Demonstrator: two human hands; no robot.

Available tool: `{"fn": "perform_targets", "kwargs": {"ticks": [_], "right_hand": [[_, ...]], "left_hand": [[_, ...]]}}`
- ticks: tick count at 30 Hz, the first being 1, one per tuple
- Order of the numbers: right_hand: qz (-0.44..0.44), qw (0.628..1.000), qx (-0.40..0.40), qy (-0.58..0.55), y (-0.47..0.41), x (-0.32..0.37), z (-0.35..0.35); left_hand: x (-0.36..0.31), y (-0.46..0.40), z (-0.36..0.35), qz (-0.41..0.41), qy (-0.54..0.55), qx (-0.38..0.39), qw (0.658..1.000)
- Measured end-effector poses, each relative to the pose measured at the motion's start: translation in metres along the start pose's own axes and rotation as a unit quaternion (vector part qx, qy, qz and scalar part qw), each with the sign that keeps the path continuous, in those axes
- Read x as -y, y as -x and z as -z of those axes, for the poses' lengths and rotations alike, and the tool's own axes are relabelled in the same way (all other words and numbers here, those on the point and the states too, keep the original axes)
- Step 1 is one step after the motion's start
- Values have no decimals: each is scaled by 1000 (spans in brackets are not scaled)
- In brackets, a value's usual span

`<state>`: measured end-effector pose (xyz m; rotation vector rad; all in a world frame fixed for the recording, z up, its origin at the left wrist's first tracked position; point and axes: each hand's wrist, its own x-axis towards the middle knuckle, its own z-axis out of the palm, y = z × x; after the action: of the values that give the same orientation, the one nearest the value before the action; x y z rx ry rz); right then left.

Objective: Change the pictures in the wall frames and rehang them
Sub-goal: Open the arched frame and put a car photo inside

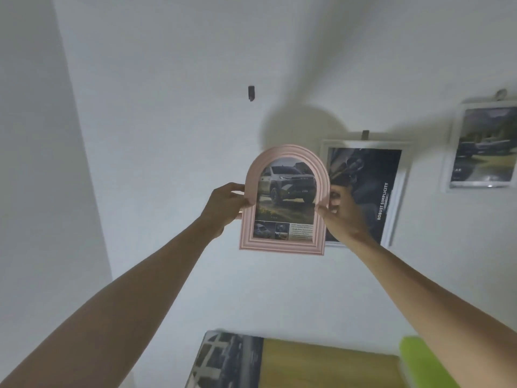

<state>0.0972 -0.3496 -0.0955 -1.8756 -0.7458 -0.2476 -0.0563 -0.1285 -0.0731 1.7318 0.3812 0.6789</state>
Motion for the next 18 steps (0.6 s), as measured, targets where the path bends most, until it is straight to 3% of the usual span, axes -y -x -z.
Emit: {"fn": "perform_targets", "kwargs": {"ticks": [13,18], "right_hand": [[-206,971,122,7,152,-135,-14],[-274,945,178,15,192,-177,-9]], "left_hand": [[162,111,-70,219,-5,5,976],[205,149,-94,253,-30,23,967]]}}
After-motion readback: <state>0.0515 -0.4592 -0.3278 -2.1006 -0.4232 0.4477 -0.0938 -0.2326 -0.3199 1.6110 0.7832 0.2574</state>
